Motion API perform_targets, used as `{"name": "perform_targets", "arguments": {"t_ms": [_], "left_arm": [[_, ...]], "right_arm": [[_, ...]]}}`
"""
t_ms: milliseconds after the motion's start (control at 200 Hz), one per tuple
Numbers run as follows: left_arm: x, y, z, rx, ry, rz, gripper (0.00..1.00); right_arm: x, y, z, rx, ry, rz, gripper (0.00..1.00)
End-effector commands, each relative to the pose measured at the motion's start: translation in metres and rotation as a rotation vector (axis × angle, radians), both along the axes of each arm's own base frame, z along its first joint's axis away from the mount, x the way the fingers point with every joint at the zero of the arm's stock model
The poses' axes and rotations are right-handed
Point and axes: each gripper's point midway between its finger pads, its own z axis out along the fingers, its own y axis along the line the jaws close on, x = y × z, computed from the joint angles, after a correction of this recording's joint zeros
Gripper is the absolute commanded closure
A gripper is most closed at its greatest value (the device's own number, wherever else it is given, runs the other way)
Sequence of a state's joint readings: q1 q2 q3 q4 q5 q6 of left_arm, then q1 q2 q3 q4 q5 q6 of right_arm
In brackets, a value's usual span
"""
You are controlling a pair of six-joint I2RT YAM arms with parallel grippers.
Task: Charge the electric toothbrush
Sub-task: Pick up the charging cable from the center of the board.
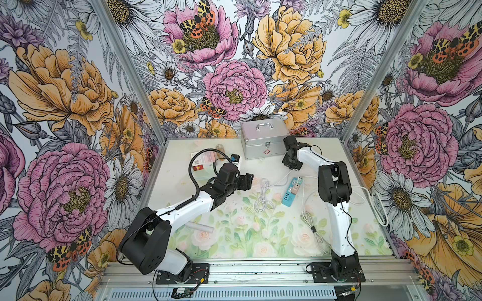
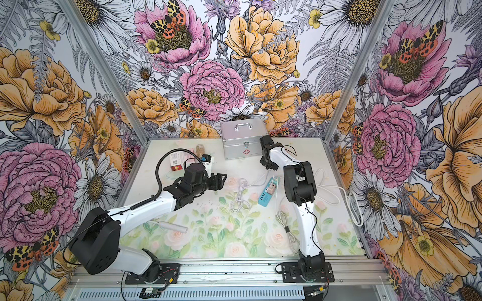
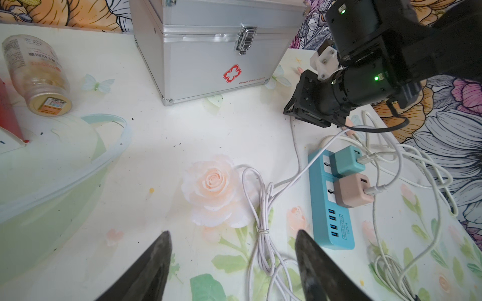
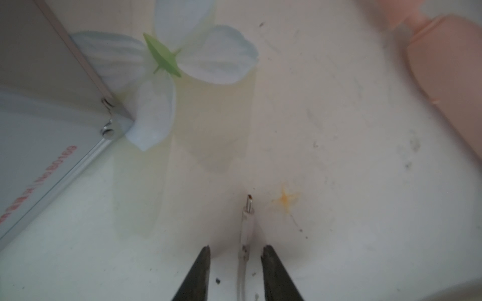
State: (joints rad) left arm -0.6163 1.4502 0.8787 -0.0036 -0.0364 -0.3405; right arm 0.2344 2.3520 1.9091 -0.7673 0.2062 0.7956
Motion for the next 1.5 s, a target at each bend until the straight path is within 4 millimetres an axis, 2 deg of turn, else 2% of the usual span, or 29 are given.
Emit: {"name": "perform_targets", "arguments": {"t_ms": [0,115,290,405,515,635,780,896,966,1016,1121,1266,1391,1496], "left_arm": [[0.008,0.000,0.012,-0.020,-0.035,-0.003,0.25],[0.008,0.002,0.012,-0.023,-0.032,0.005,0.25],[0.010,0.004,0.014,-0.025,-0.039,0.015,0.25],[0.011,0.005,0.014,-0.028,-0.036,0.020,0.25],[0.011,0.005,0.016,-0.035,-0.038,0.021,0.25],[0.011,0.007,0.026,-0.045,-0.050,0.025,0.25],[0.009,0.022,0.051,-0.083,-0.071,0.024,0.24],[0.003,0.036,0.074,-0.120,-0.101,0.015,0.24],[0.000,0.043,0.086,-0.107,-0.106,0.001,0.24],[-0.002,0.047,0.093,-0.088,-0.103,-0.007,0.24],[-0.007,0.046,0.113,-0.134,-0.102,-0.073,0.25],[-0.013,0.042,0.141,-0.262,-0.087,-0.150,0.32],[-0.026,0.024,0.158,-0.308,-0.094,-0.246,0.36],[-0.035,0.008,0.165,-0.384,-0.094,-0.337,0.40]], "right_arm": [[0.001,-0.008,-0.008,-0.017,0.017,-0.020,0.68],[0.000,-0.012,-0.016,0.000,0.040,-0.022,0.71],[0.001,-0.010,-0.020,-0.007,0.049,0.013,0.82],[0.005,-0.010,-0.016,-0.021,0.039,0.034,0.92],[0.012,-0.005,-0.001,-0.016,0.005,0.055,0.98],[0.022,0.007,0.038,-0.024,-0.073,0.119,1.00],[0.027,0.022,0.118,-0.041,-0.230,0.217,1.00],[0.020,0.049,0.170,0.010,-0.343,0.347,1.00],[0.008,0.074,0.196,0.089,-0.410,0.442,1.00],[-0.003,0.100,0.214,0.162,-0.462,0.543,1.00],[-0.042,0.149,0.244,0.313,-0.522,0.766,1.00],[-0.097,0.175,0.247,0.496,-0.506,0.918,1.00],[-0.146,0.192,0.245,0.612,-0.521,1.051,1.00],[-0.172,0.200,0.241,0.646,-0.508,1.120,1.00]]}}
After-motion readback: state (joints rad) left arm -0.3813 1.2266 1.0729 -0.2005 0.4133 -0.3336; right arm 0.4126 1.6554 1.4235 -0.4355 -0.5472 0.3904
